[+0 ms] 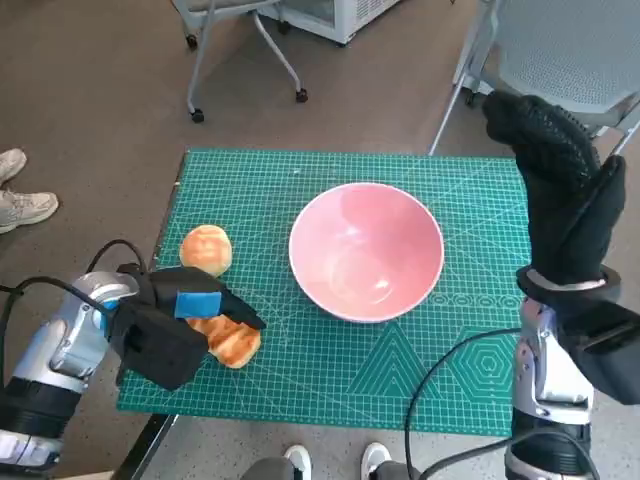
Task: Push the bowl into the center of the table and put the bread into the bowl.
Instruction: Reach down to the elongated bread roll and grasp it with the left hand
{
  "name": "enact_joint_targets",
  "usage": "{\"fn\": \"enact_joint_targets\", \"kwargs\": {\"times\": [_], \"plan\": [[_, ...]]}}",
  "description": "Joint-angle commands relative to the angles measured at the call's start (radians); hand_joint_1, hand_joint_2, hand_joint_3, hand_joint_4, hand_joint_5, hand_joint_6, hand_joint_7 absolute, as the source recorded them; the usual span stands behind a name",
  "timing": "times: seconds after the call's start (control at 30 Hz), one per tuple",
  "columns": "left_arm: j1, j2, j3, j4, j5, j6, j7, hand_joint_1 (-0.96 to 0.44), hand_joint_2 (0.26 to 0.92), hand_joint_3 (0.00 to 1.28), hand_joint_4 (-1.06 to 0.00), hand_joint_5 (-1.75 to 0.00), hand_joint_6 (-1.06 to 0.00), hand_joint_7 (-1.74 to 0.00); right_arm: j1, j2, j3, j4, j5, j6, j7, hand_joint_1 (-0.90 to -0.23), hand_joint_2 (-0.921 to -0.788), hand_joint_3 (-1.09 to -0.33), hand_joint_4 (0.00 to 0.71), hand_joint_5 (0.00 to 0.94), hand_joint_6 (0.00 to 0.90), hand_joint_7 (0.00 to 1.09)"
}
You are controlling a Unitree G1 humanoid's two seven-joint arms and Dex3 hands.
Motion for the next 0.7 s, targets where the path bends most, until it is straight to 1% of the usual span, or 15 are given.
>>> {"fn": "enact_joint_targets", "kwargs": {"times": [0.03,0.07,0.1,0.2,0.27,0.4,0.7], "plan": [[-0.004,0.001,-0.014,0.033,0.017,-0.016,0.009,-0.05,0.602,0.57,-0.81,-0.49,-0.75,-0.59,0.022,0.001,0.003,0.002,0.005,0.013,0.004,-0.701,-0.921,-0.689,0.19,0.0,0.051,0.56],[-0.005,0.001,-0.012,0.039,0.016,-0.023,0.012,-0.16,0.715,0.42,-0.79,-0.59,-0.7,-0.85,0.022,0.001,0.004,0.002,0.005,0.012,0.004,-0.701,-0.921,-0.689,0.19,0.0,0.051,0.56],[-0.006,0.001,-0.012,0.044,0.014,-0.028,0.015,-0.1,0.78,0.31,-0.77,-0.78,-0.67,-0.97,0.021,0.001,0.004,0.002,0.005,0.012,0.004,-0.701,-0.921,-0.689,0.19,0.0,0.051,0.56],[-0.01,0.001,-0.009,0.062,0.011,-0.051,0.028,-0.03,0.858,0.17,-0.75,-1.02,-0.63,-1.1,0.021,0.001,0.004,0.005,0.006,0.011,0.005,-0.7,-0.921,-0.689,0.19,0.0,0.051,0.56],[-0.012,0.001,-0.008,0.074,0.009,-0.068,0.039,-0.02,0.872,0.13,-0.76,-1.06,-0.63,-1.12,0.02,0.001,0.004,0.006,0.008,0.01,0.006,-0.7,-0.921,-0.689,0.19,0.0,0.051,0.56],[-0.017,-0.001,-0.007,0.098,0.011,-0.093,0.057,0.0,0.881,0.1,-0.78,-1.05,-0.64,-1.15,0.021,0.003,0.005,0.005,0.009,0.01,0.006,-0.7,-0.921,-0.689,0.19,0.0,0.05,0.56],[-0.027,-0.007,-0.013,0.148,0.021,-0.128,0.09,0.0,0.885,0.08,-0.79,-1.04,-0.64,-1.17,0.025,0.005,0.007,0.003,0.01,0.008,0.007,-0.696,-0.921,-0.691,0.19,0.0,0.049,0.56]]}}
